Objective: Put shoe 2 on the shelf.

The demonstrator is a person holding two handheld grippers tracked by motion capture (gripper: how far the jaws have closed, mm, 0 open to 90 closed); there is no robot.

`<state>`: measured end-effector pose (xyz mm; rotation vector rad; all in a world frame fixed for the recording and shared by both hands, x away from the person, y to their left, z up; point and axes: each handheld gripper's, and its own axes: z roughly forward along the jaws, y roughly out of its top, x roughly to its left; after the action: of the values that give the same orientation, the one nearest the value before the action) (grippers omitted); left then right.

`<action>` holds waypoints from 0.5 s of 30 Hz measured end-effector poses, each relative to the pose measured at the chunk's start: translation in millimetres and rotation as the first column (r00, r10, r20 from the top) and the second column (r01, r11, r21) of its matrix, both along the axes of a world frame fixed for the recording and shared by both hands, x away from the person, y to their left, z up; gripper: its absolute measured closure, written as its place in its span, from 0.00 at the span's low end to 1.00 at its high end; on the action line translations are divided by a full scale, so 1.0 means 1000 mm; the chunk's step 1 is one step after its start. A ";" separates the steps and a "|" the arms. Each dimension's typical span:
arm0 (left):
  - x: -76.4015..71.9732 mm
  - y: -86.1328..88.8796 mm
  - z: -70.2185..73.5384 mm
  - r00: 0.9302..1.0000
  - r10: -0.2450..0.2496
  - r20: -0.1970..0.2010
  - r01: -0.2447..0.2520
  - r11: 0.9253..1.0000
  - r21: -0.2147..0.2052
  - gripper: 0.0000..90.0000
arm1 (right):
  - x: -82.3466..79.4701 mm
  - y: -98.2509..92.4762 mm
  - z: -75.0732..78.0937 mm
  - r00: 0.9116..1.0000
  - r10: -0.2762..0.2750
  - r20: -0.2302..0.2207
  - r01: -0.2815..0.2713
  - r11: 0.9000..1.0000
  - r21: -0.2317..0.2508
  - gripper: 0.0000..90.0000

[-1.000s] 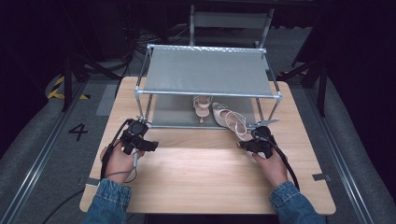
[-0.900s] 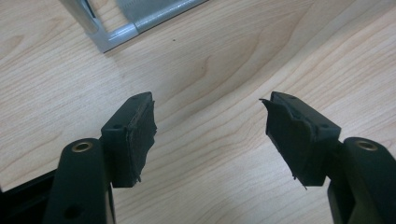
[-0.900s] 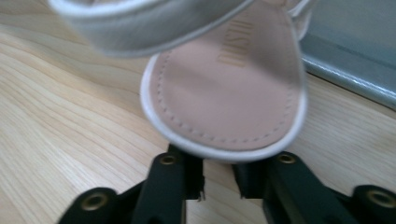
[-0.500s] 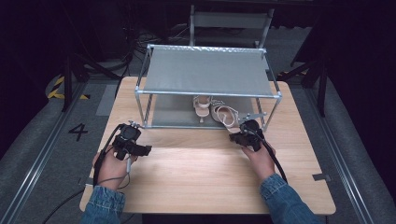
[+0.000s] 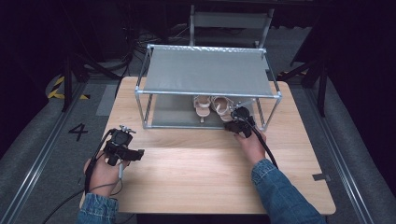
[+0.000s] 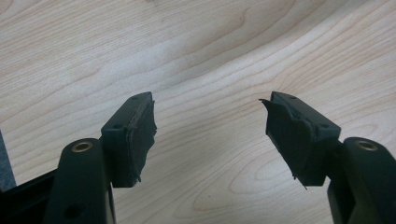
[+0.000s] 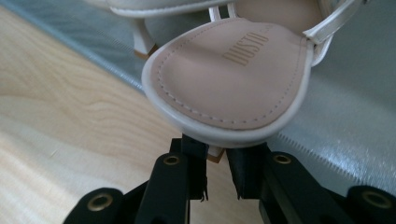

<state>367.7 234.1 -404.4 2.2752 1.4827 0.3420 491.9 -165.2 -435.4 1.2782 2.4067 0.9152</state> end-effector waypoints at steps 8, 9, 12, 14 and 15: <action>-0.001 0.000 -0.001 1.000 -0.006 -0.002 0.006 1.000 0.011 0.37 | 0.011 0.008 -0.006 1.000 -0.019 0.018 0.019 1.000 0.003 0.87; -0.001 0.000 -0.002 1.000 -0.008 -0.002 0.008 1.000 0.011 0.37 | 0.013 0.009 -0.007 1.000 -0.015 0.019 0.014 1.000 0.003 0.87; -0.001 -0.001 -0.002 1.000 -0.009 0.000 0.009 1.000 0.009 0.37 | 0.017 0.018 -0.009 1.000 -0.006 0.021 0.006 1.000 0.011 0.87; -0.001 -0.001 -0.002 1.000 -0.009 0.001 0.009 1.000 0.009 0.37 | 0.020 0.020 -0.010 1.000 0.000 0.030 0.000 1.000 0.014 0.87; -0.001 -0.001 -0.002 1.000 -0.010 0.000 0.010 1.000 0.008 0.37 | 0.021 0.022 -0.011 0.999 -0.009 0.031 0.009 1.000 0.012 0.87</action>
<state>367.1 233.6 -406.4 2.2885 1.4724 0.3455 513.1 -143.4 -446.2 1.2683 2.3735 0.9408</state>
